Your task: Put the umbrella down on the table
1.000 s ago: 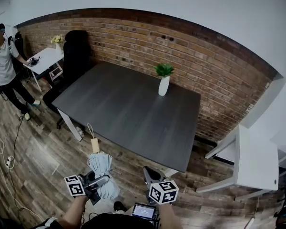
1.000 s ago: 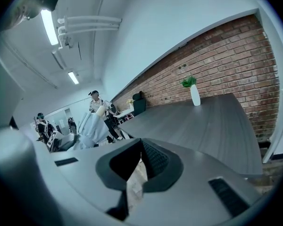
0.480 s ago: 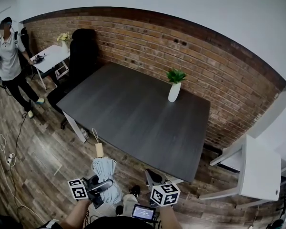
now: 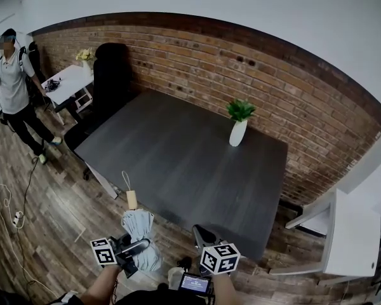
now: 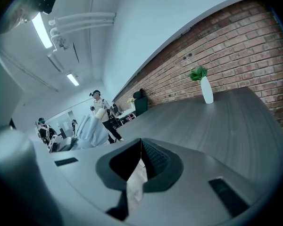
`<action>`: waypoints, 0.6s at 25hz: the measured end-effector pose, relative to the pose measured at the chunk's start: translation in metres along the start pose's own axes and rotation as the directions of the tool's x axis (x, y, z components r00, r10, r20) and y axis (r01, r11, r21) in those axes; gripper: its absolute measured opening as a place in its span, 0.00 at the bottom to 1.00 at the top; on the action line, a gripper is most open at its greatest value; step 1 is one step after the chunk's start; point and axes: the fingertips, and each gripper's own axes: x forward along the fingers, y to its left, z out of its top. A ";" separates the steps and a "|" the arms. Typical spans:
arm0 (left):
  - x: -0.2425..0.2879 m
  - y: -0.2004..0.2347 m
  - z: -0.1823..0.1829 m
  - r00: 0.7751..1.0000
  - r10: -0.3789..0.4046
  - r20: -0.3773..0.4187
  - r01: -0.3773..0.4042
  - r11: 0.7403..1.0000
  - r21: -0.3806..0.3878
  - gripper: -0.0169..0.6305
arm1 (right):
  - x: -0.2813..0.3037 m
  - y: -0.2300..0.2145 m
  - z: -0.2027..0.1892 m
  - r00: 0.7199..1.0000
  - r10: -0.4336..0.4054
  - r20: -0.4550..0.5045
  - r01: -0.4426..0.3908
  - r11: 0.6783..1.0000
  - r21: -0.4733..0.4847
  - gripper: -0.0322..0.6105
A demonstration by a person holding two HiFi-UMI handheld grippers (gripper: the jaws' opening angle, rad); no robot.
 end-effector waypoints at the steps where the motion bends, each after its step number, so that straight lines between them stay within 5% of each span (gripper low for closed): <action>1: 0.007 0.004 0.005 1.000 -0.002 0.001 0.002 1.000 -0.002 0.53 | 0.006 -0.004 0.005 1.000 0.002 0.003 -0.002 1.000 0.004 0.06; 15: 0.099 0.053 0.061 1.000 0.004 0.022 -0.004 1.000 -0.013 0.53 | 0.057 -0.084 0.066 1.000 0.012 0.025 -0.013 1.000 0.028 0.06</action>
